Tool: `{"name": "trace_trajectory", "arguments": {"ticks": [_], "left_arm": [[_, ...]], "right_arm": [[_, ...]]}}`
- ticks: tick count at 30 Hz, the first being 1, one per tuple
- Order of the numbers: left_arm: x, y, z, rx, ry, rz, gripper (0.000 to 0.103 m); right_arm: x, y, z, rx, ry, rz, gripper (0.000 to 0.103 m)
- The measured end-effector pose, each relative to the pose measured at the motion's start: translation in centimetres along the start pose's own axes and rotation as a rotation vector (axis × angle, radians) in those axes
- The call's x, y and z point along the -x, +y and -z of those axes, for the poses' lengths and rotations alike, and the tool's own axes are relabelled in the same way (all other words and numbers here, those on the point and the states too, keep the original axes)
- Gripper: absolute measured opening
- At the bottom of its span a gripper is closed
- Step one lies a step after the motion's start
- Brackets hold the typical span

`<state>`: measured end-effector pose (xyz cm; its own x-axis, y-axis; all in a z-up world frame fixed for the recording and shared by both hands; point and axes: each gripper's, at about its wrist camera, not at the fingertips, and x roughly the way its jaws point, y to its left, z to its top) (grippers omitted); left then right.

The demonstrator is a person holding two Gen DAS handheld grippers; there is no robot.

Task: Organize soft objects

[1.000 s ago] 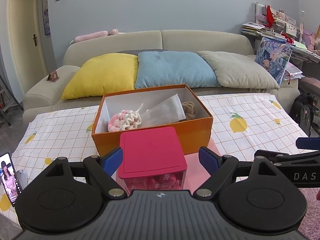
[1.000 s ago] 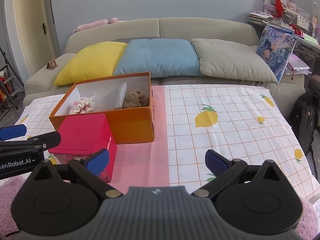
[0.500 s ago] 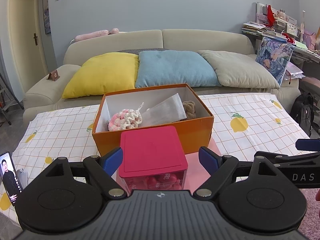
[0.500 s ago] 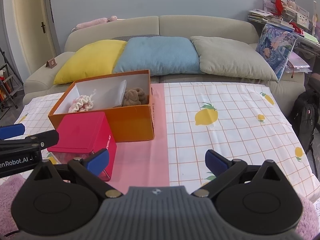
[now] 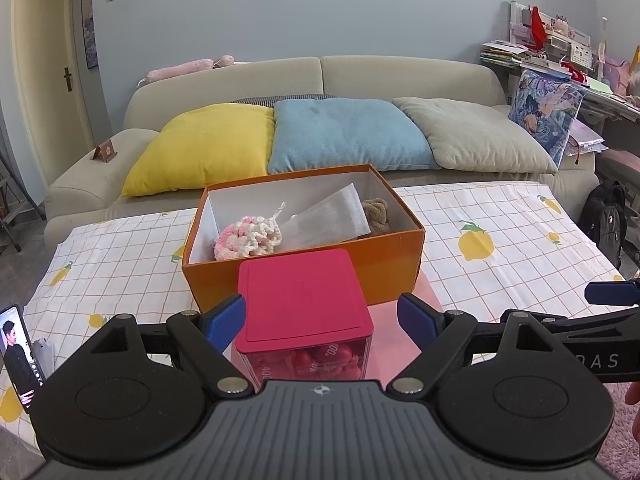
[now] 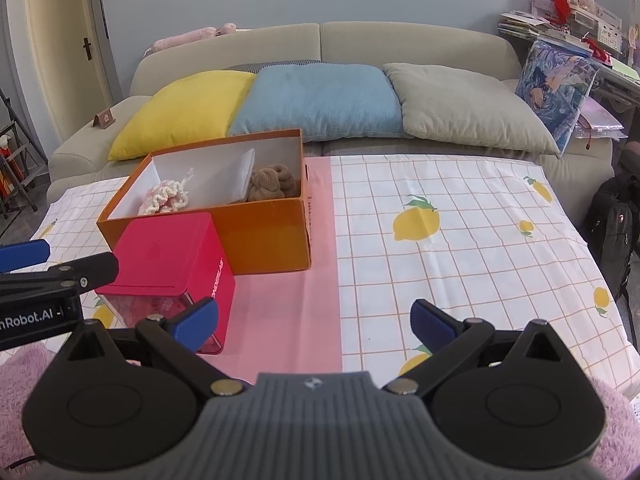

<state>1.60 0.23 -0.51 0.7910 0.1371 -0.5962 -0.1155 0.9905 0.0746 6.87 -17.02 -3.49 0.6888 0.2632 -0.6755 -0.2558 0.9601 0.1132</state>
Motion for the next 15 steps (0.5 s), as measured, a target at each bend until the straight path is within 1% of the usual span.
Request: {"name": "trace_trajectory", "arguments": {"ticks": [15], "left_arm": [[-0.05,0.15,-0.03,-0.005,-0.005,-0.003,0.100]], "right_arm": [[-0.07,0.06,0.05,0.001,0.003,0.000,0.100]]}}
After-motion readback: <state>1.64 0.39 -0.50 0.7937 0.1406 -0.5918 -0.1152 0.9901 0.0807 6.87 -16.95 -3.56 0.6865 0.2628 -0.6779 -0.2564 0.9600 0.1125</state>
